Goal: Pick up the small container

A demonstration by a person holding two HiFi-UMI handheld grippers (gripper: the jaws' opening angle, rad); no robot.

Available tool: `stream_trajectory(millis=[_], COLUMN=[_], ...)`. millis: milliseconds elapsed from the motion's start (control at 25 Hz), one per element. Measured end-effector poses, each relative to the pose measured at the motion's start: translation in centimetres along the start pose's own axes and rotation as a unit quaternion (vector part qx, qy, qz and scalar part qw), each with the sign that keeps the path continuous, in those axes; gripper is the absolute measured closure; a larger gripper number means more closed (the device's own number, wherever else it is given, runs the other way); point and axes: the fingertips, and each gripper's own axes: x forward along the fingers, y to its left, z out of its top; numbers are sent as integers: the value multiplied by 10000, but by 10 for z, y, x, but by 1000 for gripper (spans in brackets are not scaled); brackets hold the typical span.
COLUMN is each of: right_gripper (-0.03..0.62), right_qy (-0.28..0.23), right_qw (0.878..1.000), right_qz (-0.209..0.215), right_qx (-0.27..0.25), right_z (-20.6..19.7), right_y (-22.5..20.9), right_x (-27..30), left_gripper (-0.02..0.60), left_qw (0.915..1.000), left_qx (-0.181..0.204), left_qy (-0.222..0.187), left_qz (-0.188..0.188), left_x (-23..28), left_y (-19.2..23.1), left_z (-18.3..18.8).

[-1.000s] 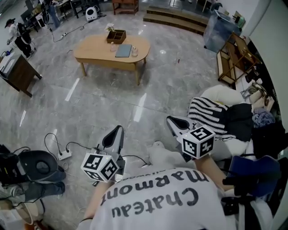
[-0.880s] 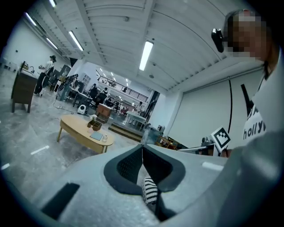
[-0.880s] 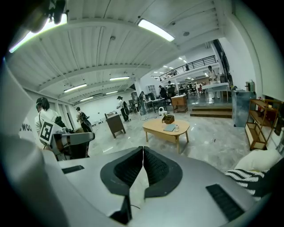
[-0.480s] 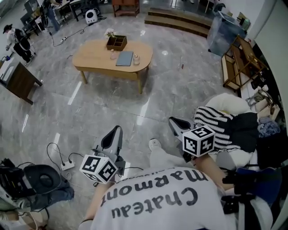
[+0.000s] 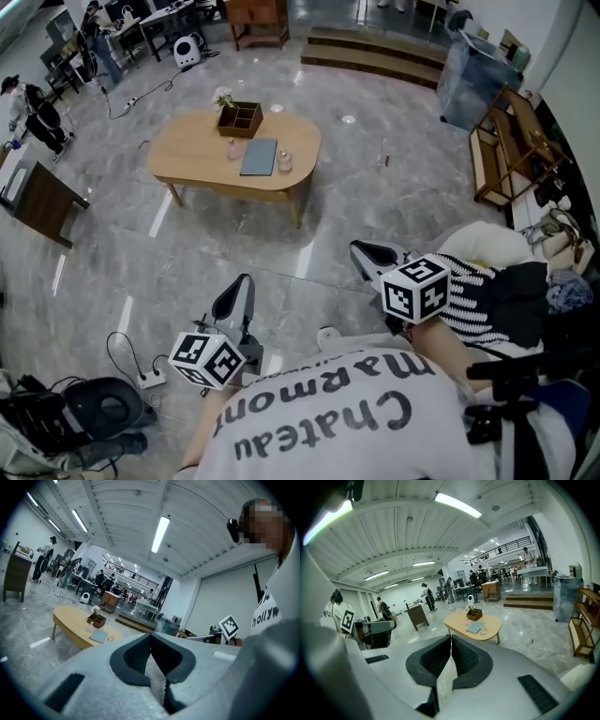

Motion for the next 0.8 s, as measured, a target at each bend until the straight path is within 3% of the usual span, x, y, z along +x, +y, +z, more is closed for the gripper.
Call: stream_trajectory(millis=[520, 680, 800], right_gripper=[580, 580, 580], right_qy=[395, 462, 444], right_qw=[9991, 9986, 9986], right_qz=[41, 85, 92], right_qx=[152, 226, 256], right_z=[10, 9, 10], right_y=[-91, -99, -102], right_x=[81, 91, 92], left_gripper=[566, 566, 566], left_qw=[9987, 9969, 9966], left_qx=[-287, -612, -616], left_qy=[297, 311, 392], left_qz=[286, 386, 394], left_x=[105, 119, 123], left_y=[49, 52, 51], left_z=[-15, -25, -28])
